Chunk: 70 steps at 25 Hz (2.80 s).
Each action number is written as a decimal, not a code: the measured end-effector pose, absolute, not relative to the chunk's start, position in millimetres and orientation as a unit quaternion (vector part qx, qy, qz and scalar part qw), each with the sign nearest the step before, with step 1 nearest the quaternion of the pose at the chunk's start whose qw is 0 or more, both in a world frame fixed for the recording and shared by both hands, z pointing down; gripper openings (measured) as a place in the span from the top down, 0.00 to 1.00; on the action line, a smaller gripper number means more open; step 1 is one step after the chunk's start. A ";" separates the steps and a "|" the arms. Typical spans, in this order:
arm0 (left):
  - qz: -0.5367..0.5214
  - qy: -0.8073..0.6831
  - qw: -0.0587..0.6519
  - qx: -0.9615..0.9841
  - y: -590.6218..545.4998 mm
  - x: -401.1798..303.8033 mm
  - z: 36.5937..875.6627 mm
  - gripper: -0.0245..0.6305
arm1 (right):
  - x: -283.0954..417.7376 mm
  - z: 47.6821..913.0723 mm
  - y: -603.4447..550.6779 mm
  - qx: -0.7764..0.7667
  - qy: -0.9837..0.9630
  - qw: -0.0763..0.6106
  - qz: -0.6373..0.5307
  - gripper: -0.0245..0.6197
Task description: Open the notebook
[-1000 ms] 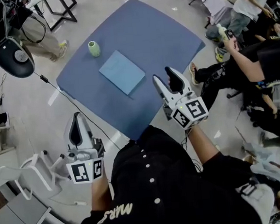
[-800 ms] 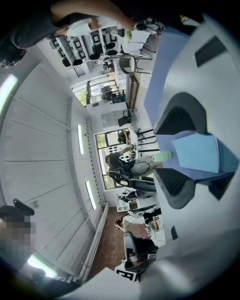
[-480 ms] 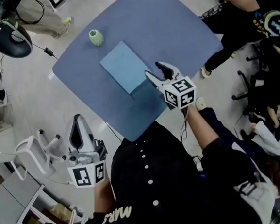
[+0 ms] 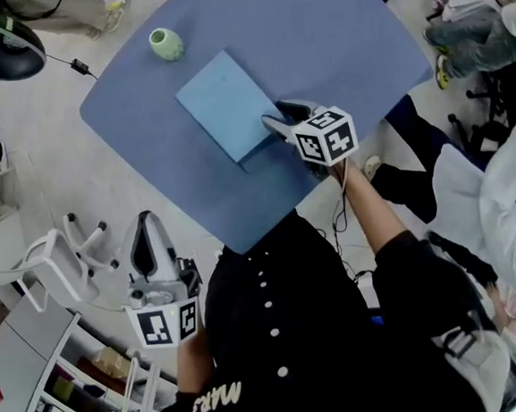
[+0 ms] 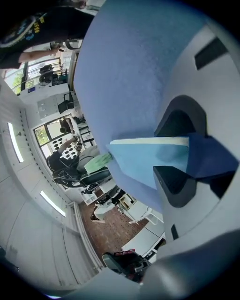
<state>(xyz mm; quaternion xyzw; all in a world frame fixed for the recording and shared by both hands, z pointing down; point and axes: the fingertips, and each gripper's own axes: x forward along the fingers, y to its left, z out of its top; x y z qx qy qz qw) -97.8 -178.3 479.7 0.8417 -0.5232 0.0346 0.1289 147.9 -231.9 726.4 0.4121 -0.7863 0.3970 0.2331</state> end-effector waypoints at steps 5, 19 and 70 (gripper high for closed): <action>0.040 -0.525 0.136 0.839 -179.9 -94.3 483.0 0.96 | 151.5 730.0 -232.0 0.415 -0.779 0.244 0.403 0.74; 0.024 -0.528 0.125 0.840 -182.7 -90.0 475.0 0.96 | 157.5 709.7 -236.4 0.438 -0.786 0.234 0.367 0.93; 0.007 -0.606 0.114 0.787 -89.7 -219.6 444.5 0.96 | -138.0 718.8 -121.3 0.439 -0.785 0.435 -0.028 0.85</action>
